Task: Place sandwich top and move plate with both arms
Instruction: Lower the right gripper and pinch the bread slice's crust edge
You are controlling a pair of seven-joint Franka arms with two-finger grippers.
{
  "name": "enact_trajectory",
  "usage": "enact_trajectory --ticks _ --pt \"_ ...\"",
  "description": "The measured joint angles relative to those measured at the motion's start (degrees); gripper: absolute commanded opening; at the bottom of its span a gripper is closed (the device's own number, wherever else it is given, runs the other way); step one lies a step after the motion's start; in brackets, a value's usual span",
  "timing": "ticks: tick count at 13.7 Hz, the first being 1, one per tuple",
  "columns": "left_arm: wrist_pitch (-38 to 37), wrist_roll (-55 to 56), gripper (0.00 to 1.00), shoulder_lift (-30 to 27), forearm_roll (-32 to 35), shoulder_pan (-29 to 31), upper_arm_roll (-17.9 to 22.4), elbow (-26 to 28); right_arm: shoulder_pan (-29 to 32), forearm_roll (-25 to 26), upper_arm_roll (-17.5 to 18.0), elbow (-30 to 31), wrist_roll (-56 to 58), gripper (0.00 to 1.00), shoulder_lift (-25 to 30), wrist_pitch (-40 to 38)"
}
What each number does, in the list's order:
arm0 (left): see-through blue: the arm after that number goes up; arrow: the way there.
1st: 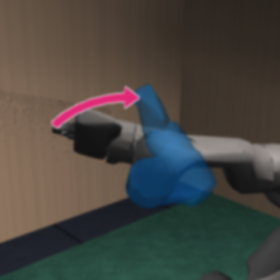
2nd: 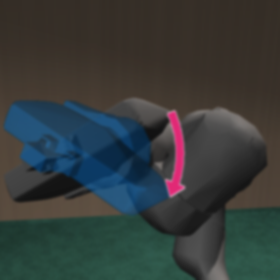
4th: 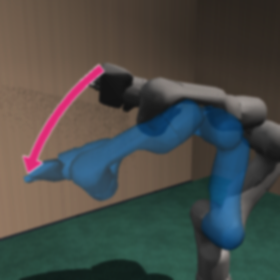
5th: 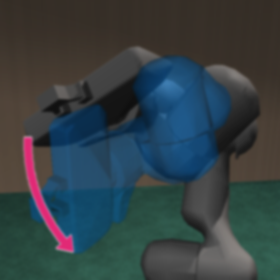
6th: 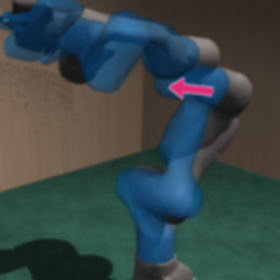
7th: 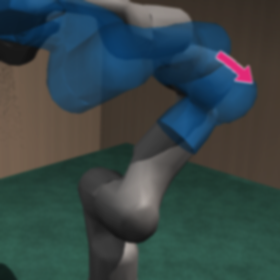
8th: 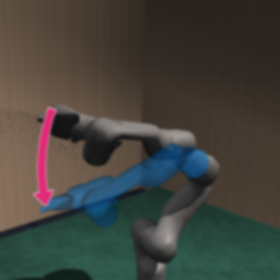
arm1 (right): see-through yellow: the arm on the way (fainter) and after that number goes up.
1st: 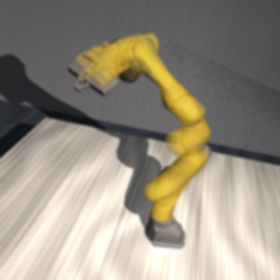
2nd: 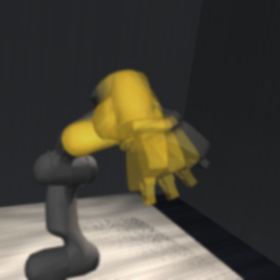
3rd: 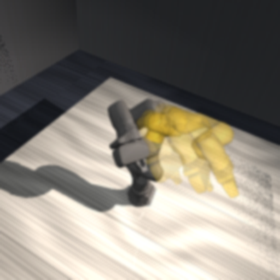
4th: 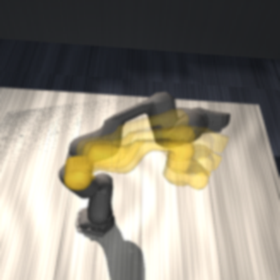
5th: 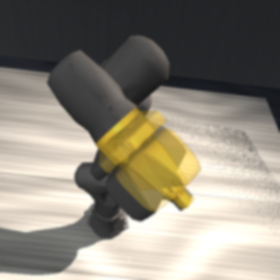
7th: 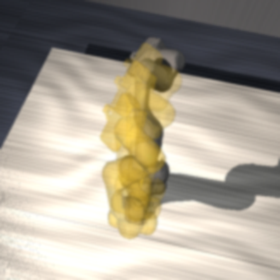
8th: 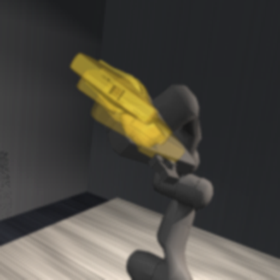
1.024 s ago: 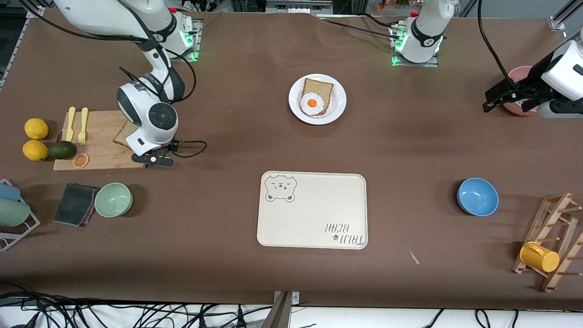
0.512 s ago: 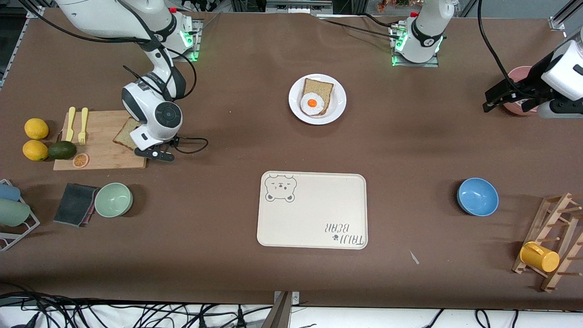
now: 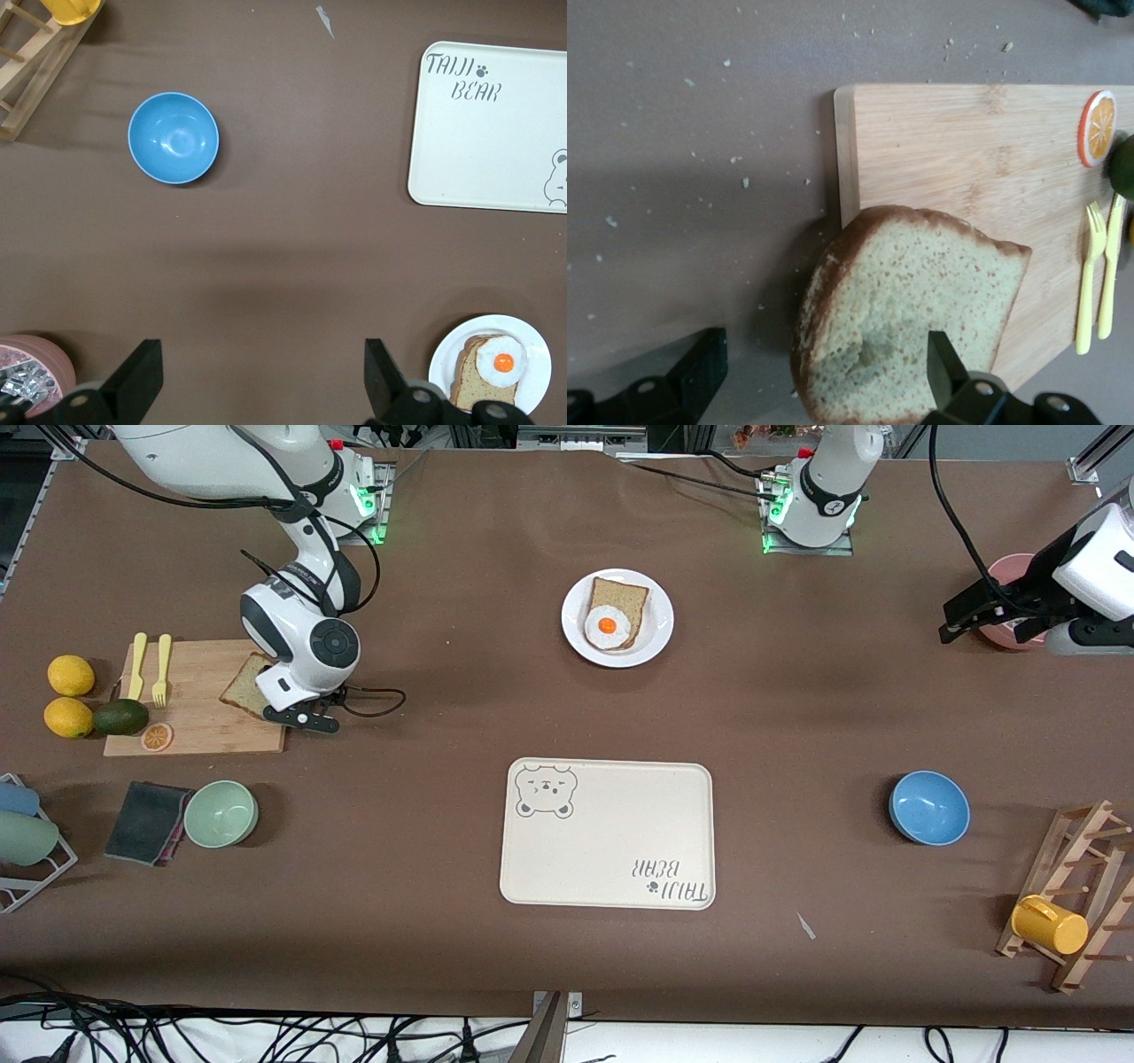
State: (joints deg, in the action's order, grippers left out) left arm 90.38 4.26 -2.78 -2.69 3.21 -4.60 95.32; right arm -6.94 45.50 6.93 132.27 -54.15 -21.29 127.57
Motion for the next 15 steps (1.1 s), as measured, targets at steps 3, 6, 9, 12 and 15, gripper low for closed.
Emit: enact_trajectory --ticks 3,6,9,12,15 --pt "0.00 0.00 1.00 0.00 0.00 0.00 0.00 0.00 -0.01 1.35 0.03 0.32 -0.94 0.99 0.02 0.00" --pt "0.00 0.00 1.00 0.00 0.00 0.00 0.00 0.00 0.00 3.12 0.02 0.55 -2.33 0.99 0.07 -2.30" --pt "0.00 0.00 1.00 0.00 0.00 0.00 0.00 0.00 0.01 3.58 0.27 0.54 -2.35 0.99 1.26 -5.98" --pt "0.00 0.00 1.00 0.01 0.00 0.00 0.00 0.00 0.00 3.59 0.66 0.55 -2.36 0.98 1.85 -6.60" --pt "0.00 0.00 1.00 0.01 0.00 0.00 0.00 0.00 0.00 3.61 0.75 0.69 -2.38 0.92 1.62 -5.84"
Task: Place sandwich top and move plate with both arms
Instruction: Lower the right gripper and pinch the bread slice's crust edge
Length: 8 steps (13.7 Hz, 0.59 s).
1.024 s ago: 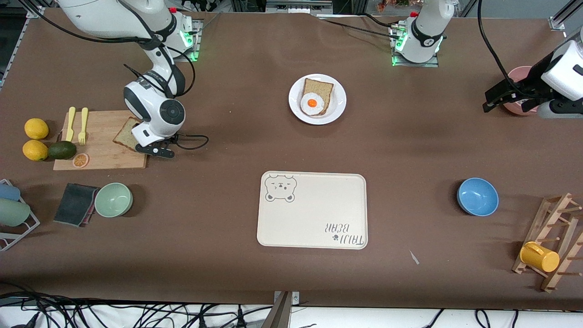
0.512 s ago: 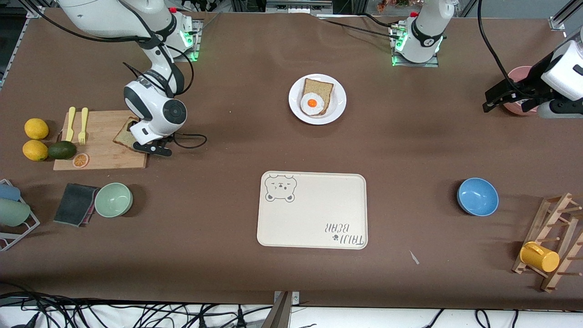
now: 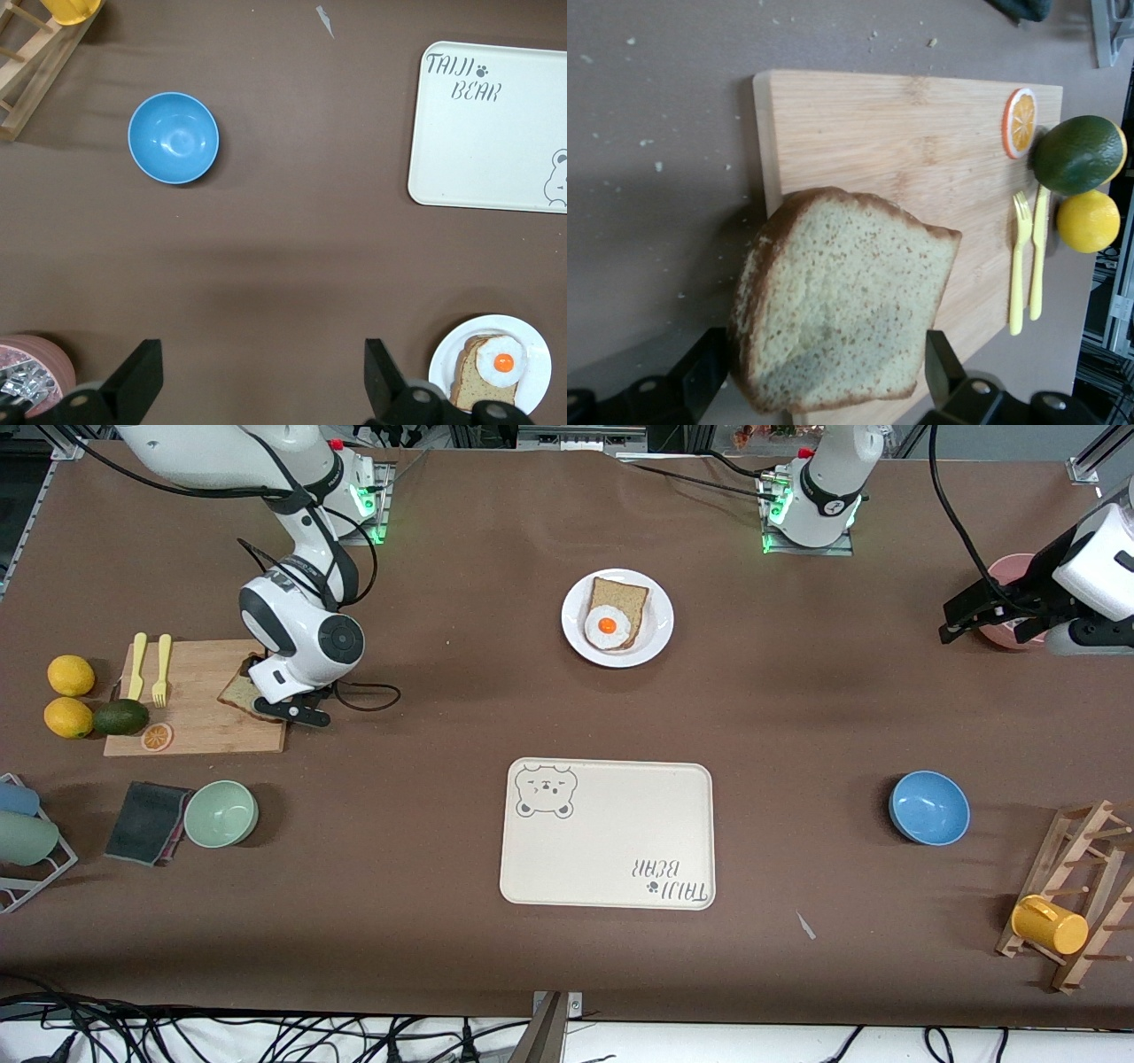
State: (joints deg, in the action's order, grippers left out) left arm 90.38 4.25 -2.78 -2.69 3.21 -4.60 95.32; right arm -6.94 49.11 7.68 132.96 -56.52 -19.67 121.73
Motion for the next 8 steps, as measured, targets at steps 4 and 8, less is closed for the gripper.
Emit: enact_trajectory --ticks 4,8 --pt "0.00 0.00 1.00 0.00 0.00 0.00 0.00 0.00 0.00 0.29 0.03 0.35 -0.02 0.77 -0.62 1.55" --pt "0.00 0.00 1.00 0.01 0.00 0.00 0.00 0.00 0.00 0.56 0.03 0.37 -0.04 0.62 -1.01 2.04"
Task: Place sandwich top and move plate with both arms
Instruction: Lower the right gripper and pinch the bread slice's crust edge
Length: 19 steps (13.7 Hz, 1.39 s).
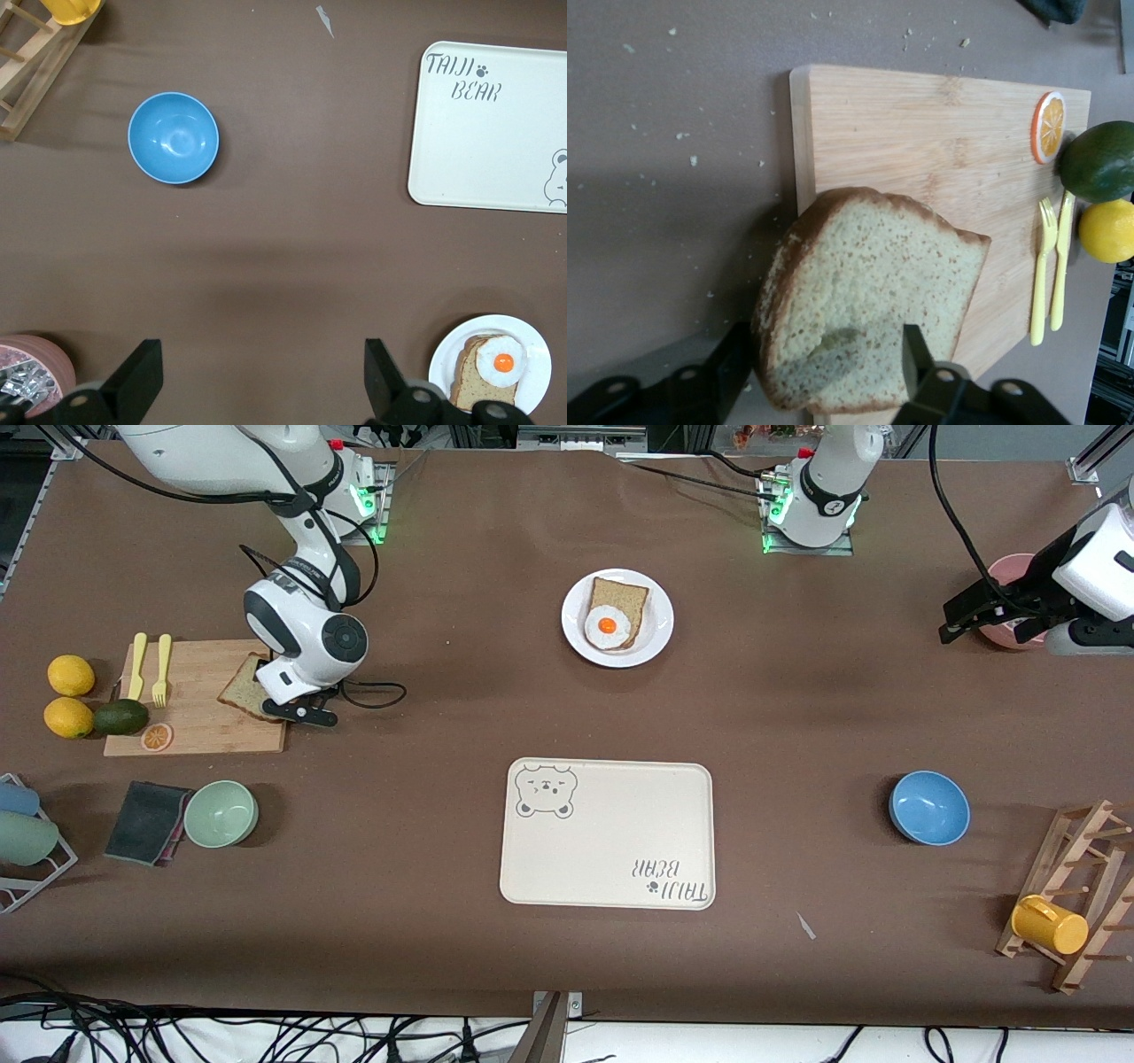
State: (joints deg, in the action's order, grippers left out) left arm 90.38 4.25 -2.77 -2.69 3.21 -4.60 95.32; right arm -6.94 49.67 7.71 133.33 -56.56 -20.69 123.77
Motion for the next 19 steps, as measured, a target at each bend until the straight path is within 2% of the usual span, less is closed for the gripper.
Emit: enact_trajectory --ticks 6,11,12,19 --pt "0.00 0.00 1.00 0.00 0.00 0.00 0.00 0.00 0.00 0.32 -0.11 0.06 -0.01 0.37 -0.61 0.97" --pt "0.00 0.00 1.00 0.00 0.00 0.00 0.00 0.00 0.00 0.67 -0.24 0.05 -0.03 0.04 -0.62 1.02" --pt "0.00 0.00 1.00 0.00 0.00 0.00 0.00 0.00 0.00 0.68 -0.25 0.05 -0.03 0.00 -0.58 1.01" --pt "0.00 0.00 1.00 0.00 0.00 0.00 0.00 0.00 0.01 0.72 -0.31 -0.24 -0.27 0.00 0.81 1.12"
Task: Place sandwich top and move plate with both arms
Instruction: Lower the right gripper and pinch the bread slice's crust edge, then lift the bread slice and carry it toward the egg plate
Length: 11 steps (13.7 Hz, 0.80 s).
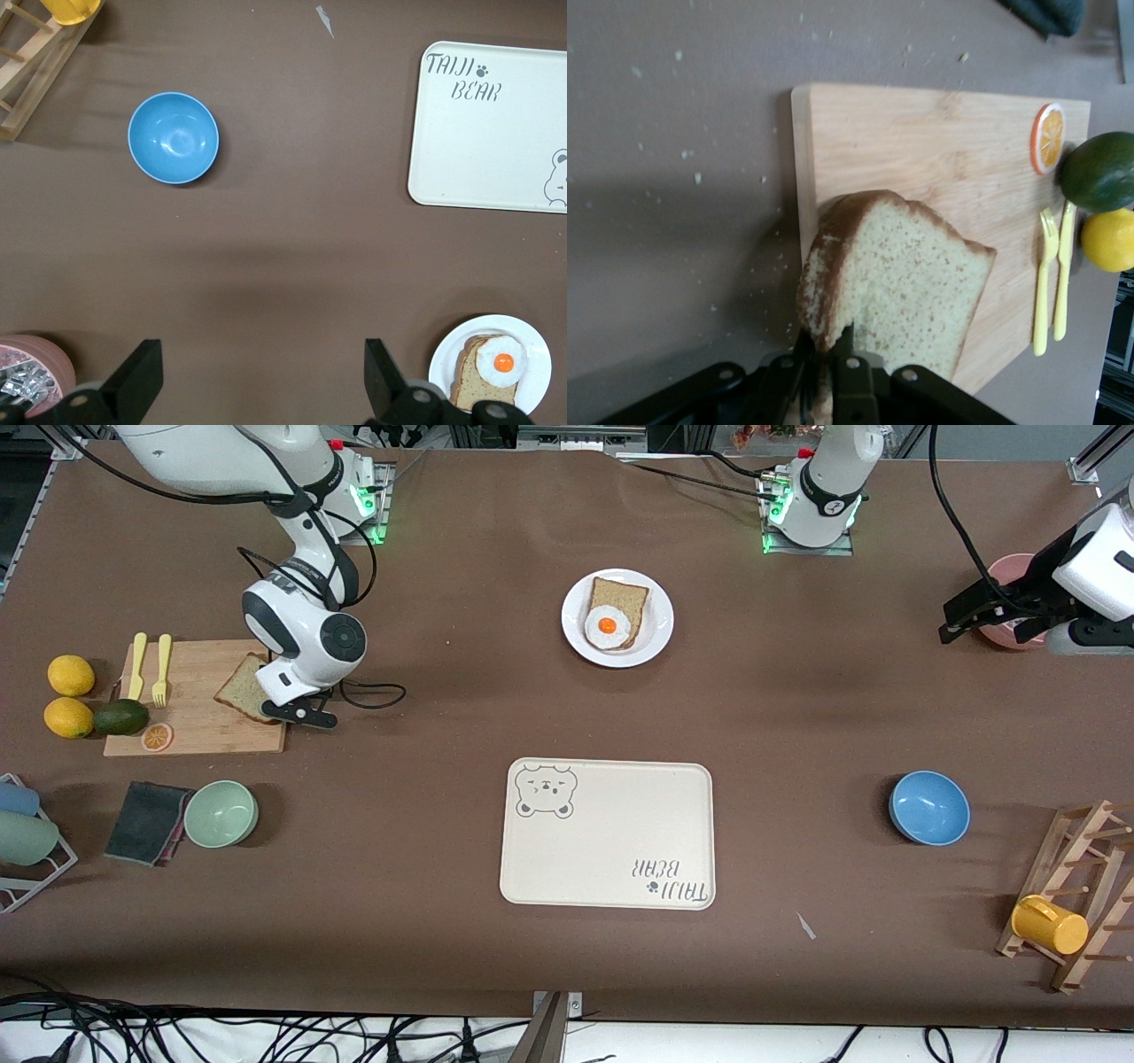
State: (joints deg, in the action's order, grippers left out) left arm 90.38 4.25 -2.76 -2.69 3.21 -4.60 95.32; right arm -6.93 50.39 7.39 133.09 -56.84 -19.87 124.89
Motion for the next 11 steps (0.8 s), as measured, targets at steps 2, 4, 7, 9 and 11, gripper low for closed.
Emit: enact_trajectory --ticks 2,4,7,9,11 --pt "0.00 0.00 1.00 0.01 0.00 0.00 0.00 0.00 0.00 -0.61 0.02 -0.19 0.07 0.00 1.74 0.01" --pt "0.00 0.00 1.00 0.02 0.00 0.00 0.00 0.00 0.00 -3.16 0.16 -0.32 1.71 0.00 3.81 0.02" --pt "0.00 0.00 1.00 0.02 0.00 0.00 0.00 0.00 0.00 -8.89 1.65 -1.11 6.10 0.00 7.27 -0.83" --pt "0.00 0.00 1.00 0.02 0.00 0.00 0.00 0.00 -0.02 -11.68 3.64 -2.05 7.08 0.00 9.27 -2.71" --pt "0.00 0.00 1.00 0.03 0.00 0.00 0.00 0.00 -0.05 -16.50 5.73 -3.20 9.15 0.01 11.33 -4.80"
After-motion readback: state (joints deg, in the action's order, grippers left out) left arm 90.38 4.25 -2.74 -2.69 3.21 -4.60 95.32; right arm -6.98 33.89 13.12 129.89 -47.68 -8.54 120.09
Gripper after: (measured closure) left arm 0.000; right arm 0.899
